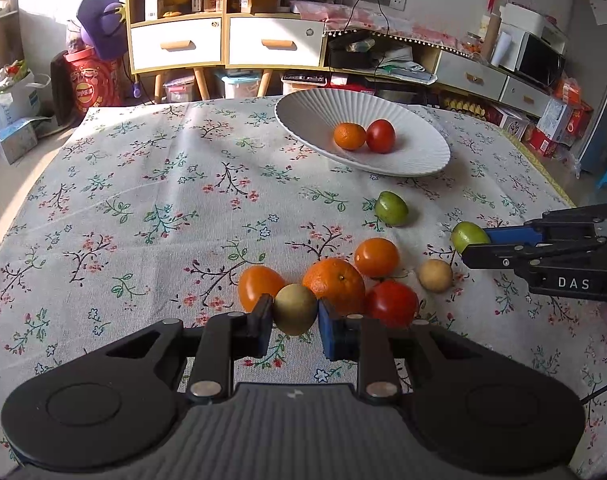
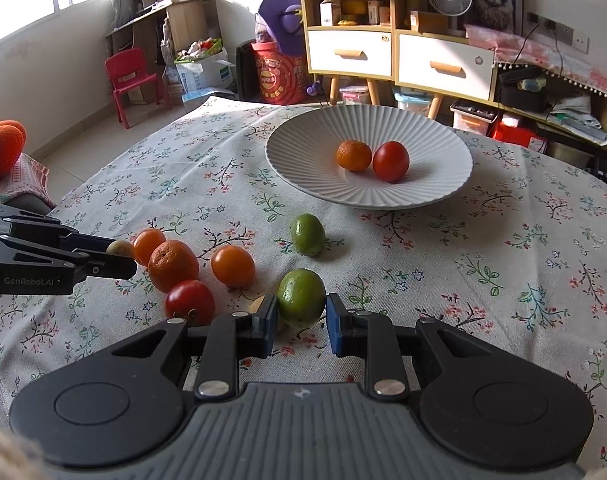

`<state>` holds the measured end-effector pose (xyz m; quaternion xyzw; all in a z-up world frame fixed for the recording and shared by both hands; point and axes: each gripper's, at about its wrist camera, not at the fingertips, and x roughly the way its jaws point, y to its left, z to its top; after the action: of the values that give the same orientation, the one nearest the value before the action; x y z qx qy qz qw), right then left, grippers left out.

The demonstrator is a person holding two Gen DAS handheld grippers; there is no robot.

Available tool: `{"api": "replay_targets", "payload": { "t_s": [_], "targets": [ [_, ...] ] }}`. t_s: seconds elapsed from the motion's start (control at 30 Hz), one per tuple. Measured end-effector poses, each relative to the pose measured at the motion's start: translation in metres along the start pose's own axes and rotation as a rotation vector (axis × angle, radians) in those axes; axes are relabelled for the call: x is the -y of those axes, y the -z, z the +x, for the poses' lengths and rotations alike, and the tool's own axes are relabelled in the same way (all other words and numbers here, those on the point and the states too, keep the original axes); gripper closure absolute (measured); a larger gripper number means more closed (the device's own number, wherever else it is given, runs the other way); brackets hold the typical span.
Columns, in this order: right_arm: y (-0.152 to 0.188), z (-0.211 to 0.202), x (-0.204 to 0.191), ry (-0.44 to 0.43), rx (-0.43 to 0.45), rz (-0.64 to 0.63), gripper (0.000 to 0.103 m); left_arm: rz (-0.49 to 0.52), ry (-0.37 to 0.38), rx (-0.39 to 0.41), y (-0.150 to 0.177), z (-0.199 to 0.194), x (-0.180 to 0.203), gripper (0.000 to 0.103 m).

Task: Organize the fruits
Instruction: 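Carry the kiwi and lime into the white bowl and open both tools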

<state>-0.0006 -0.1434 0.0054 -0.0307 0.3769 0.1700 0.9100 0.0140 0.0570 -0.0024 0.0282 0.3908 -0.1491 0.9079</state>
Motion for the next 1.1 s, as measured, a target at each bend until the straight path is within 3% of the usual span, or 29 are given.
{"api": "replay_targets", "payload": {
  "t_s": [0.7,1.1],
  "targets": [
    [-0.028,0.009,0.01,0.068,-0.016,0.048,0.08,0.011,0.011,-0.021,-0.037,0.026,0.031,0.087],
    [-0.045,0.017,0.023,0.114,-0.012,0.066,0.08,0.03,0.012,0.019,-0.067,0.049,0.049,0.088]
  ]
}}
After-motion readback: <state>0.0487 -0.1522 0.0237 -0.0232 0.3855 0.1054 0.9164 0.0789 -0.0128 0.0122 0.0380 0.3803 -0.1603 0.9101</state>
